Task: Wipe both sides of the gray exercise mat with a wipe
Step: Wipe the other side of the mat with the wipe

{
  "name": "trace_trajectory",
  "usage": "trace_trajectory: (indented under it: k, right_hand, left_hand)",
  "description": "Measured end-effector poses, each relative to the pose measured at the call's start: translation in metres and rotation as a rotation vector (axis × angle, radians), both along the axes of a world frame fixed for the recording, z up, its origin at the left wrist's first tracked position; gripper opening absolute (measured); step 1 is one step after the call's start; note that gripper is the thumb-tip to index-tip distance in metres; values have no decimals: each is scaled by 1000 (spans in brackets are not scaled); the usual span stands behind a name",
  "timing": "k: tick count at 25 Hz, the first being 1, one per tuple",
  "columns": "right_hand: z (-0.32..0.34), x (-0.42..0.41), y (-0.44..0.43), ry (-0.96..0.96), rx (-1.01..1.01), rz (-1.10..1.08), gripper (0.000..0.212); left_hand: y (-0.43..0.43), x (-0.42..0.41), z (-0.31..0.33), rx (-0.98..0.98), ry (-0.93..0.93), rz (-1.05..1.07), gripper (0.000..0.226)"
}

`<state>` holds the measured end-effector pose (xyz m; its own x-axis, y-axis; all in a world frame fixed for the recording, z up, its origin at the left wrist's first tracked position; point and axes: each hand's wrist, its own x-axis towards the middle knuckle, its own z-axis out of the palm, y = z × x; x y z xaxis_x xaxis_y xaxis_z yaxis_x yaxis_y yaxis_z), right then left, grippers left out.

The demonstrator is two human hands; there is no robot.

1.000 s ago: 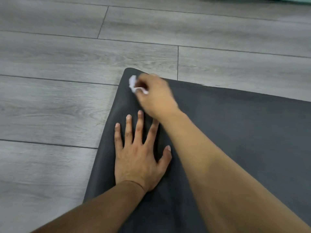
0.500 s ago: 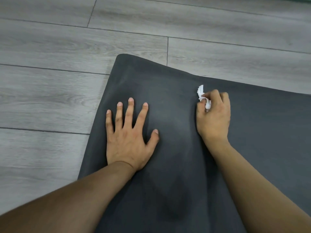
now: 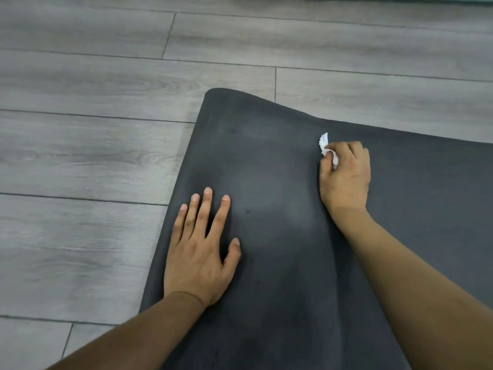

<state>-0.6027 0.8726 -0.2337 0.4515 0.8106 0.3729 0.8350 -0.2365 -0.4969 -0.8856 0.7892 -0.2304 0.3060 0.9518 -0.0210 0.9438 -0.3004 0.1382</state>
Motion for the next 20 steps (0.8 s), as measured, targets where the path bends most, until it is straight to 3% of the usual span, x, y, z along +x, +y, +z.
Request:
trace_trajectory:
  k: [3, 6, 9, 11, 15, 17, 18, 20]
  right_hand:
    - [4, -31, 6, -40, 7, -21, 20]
    - [11, -136, 33, -20, -85, 346, 33]
    - [20, -184, 50, -105, -193, 606, 24]
    - [16, -136, 41, -206, -121, 534, 22]
    - [33, 17, -29, -165, -292, -43, 29]
    - [33, 36, -37, -125, -331, -262, 34]
    - [29, 18, -28, -118, -303, -281, 35]
    - [26, -55, -7, -97, -238, -37, 27]
  left_hand:
    - [0, -1, -1, 13, -3, 13, 73]
    - [1, -1, -3, 21, -7, 2, 71]
    - [3, -1, -5, 40, -11, 1, 70]
    - [3, -2, -5, 43, -10, 9, 72]
    - [3, 0, -2, 36, -8, 17, 73]
    - [4, 2, -3, 34, -5, 22, 73]
    - [4, 2, -3, 33, -4, 21, 73]
    - [3, 1, -4, 37, -1, 25, 73]
